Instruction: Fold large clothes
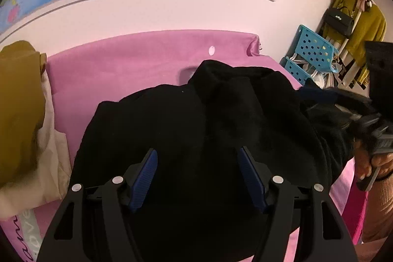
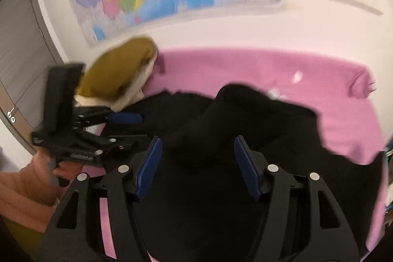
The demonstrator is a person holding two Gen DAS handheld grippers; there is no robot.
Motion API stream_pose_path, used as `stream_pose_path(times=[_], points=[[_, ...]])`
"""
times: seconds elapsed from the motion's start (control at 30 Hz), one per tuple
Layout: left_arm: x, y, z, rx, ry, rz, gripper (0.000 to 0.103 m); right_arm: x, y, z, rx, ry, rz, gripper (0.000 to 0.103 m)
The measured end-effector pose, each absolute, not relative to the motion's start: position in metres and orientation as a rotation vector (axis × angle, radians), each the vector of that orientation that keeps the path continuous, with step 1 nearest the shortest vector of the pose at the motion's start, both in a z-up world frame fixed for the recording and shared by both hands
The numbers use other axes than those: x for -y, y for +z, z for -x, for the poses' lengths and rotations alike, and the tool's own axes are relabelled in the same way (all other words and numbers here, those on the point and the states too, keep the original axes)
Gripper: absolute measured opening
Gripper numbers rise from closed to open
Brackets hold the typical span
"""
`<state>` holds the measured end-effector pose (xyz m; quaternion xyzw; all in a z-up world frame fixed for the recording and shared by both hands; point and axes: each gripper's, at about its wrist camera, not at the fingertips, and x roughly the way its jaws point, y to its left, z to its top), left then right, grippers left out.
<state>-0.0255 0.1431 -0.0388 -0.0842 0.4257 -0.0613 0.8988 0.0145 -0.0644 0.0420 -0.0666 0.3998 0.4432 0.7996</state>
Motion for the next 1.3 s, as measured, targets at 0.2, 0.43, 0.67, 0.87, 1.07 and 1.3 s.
stream_pose_path(times=[0.2,0.43,0.67,0.87,1.07,1.3], points=[[-0.146,-0.040,0.029,-0.895,-0.099,0.174,0.068,0.033,0.007,-0.049,-0.955,0.866,0.159,0.011],[-0.155,-0.023,0.035,-0.815,-0.090,0.192,0.068,0.053,0.077,-0.034,-0.655,0.982,0.015,0.002],[-0.151,-0.046,0.019,-0.880,0.033,0.093,0.067,0.021,0.014,-0.061,-0.867,0.898,0.149,0.008],[-0.159,-0.049,0.024,-0.886,0.028,0.141,0.068,0.067,0.035,-0.041,-0.800,0.884,0.062,0.051],[-0.143,-0.027,0.051,-0.818,-0.104,0.143,0.080,0.189,0.060,0.005,-0.713,0.698,-0.023,0.058],[-0.105,-0.042,0.051,-0.844,-0.197,0.075,0.083,0.277,0.017,0.032,-0.824,0.503,-0.086,0.061]])
